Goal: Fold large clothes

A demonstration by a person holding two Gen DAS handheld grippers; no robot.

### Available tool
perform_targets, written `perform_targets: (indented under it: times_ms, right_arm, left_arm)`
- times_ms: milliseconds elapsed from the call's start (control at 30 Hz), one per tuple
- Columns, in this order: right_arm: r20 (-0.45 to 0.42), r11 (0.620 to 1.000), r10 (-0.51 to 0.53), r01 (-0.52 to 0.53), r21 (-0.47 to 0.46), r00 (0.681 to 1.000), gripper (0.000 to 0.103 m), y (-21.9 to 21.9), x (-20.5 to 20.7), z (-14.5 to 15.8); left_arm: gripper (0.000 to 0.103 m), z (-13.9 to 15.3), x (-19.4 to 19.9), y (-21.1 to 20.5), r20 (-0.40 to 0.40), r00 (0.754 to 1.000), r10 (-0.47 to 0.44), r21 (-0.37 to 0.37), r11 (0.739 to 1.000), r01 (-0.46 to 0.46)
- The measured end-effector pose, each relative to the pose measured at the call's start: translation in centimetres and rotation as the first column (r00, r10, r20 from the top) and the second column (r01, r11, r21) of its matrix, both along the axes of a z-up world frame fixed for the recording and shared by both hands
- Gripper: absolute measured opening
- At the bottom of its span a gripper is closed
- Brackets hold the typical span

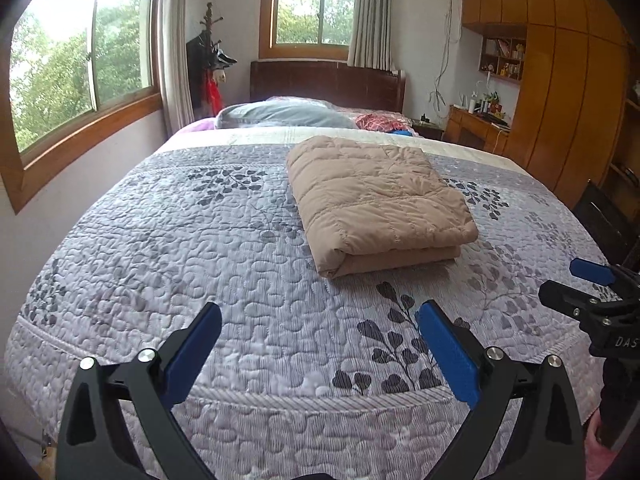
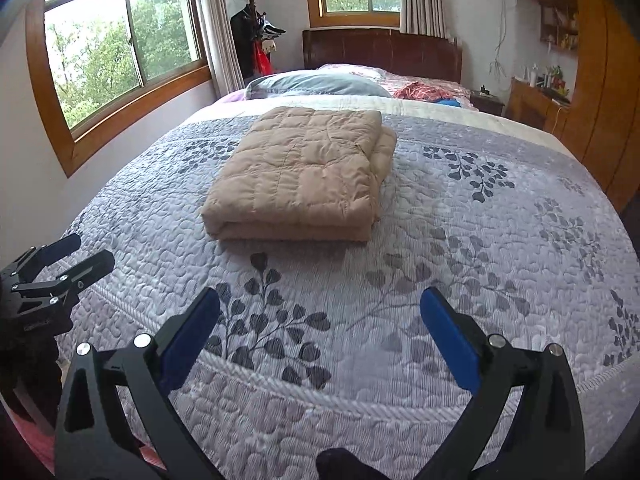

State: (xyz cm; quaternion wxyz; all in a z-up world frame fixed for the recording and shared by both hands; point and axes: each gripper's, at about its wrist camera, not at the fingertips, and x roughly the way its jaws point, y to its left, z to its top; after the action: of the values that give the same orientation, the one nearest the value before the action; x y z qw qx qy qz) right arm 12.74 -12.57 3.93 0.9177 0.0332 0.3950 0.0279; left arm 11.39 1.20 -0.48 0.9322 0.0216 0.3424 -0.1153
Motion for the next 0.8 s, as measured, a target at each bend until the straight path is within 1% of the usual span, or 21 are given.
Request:
perform_targets:
  times_ms: [133, 267, 800]
  right_arm:
    - [-0.004, 1.000, -0.004, 0.004, 0.011, 1.000, 0.100, 0.0, -0.5, 0.0]
    - [-0.003, 1.000, -0.014, 0.014, 0.013, 1.000, 0.100, 0.0, -1.1, -0.1]
    - [-0.013, 1.000, -0.014, 0.014, 0.017, 1.000, 0.100, -0.2, -1.2, -0.4]
  left_arm:
    - [0.099, 0.3, -1.1, -0.1, 0.018, 1.000, 0.007, 0.021, 1.000, -0.007]
    - [0.099, 0.3, -1.7, 0.0, 0.016, 1.000, 0.011, 0.026, 1.000, -0.011]
    - [0.099, 0.1, -2.0, 0.0, 0.005, 1.000, 0.009, 0.020, 1.000, -0.009]
